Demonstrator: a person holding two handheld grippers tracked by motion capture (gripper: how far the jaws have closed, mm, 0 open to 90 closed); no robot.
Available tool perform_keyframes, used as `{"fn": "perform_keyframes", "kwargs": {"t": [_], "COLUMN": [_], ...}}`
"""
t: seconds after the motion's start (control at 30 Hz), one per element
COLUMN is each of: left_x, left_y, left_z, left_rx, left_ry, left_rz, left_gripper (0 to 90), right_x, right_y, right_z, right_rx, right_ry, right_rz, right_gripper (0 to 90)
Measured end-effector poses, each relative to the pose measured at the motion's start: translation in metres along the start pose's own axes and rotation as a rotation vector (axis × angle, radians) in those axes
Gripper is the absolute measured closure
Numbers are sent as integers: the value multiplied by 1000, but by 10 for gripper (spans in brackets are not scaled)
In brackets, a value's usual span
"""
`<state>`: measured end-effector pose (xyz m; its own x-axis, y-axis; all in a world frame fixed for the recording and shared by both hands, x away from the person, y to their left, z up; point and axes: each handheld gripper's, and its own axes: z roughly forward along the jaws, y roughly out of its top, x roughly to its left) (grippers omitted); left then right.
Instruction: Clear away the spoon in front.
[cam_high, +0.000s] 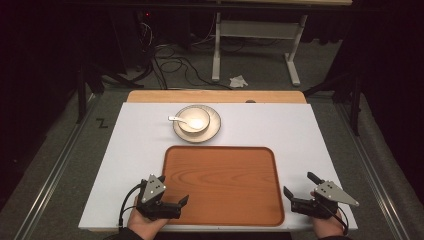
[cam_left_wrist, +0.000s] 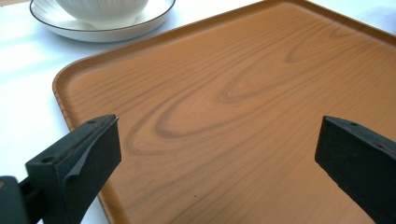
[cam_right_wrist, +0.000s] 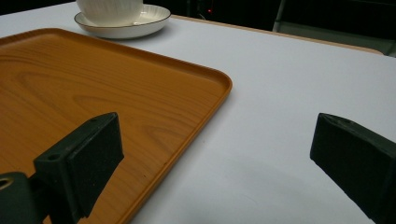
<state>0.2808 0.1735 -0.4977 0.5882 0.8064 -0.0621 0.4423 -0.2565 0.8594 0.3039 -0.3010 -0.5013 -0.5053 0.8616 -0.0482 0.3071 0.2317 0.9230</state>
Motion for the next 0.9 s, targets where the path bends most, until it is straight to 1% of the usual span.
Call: {"fn": "perform_keyframes", "kwargs": {"t": [0.17,0.3,0.33,0.5,0.7,0.9], "left_x": [1,1,2,3,2,3], "left_y": [1,0,0,0,0,0], "left_z": [0,0,-2,-3,-3,-5], "left_rx": [-11,-6,-11,-16,-14,-34], "left_ry": [1,-2,-1,-1,-2,-1], "left_rz": [-9,-2,-5,-9,-2,-11], "left_gripper": [10,11,13,15,15,19], "right_x": [0,1,1,3,2,3], "right_y": [0,0,1,1,1,1], "right_z": [-1,-1,0,2,1,1], "right_rx": [-1,-3,0,3,0,3], "right_ry": [5,5,4,9,7,10], "right_rz": [-8,-1,-9,-15,-8,-17], "right_gripper": [32,32,32,32,32,32]}}
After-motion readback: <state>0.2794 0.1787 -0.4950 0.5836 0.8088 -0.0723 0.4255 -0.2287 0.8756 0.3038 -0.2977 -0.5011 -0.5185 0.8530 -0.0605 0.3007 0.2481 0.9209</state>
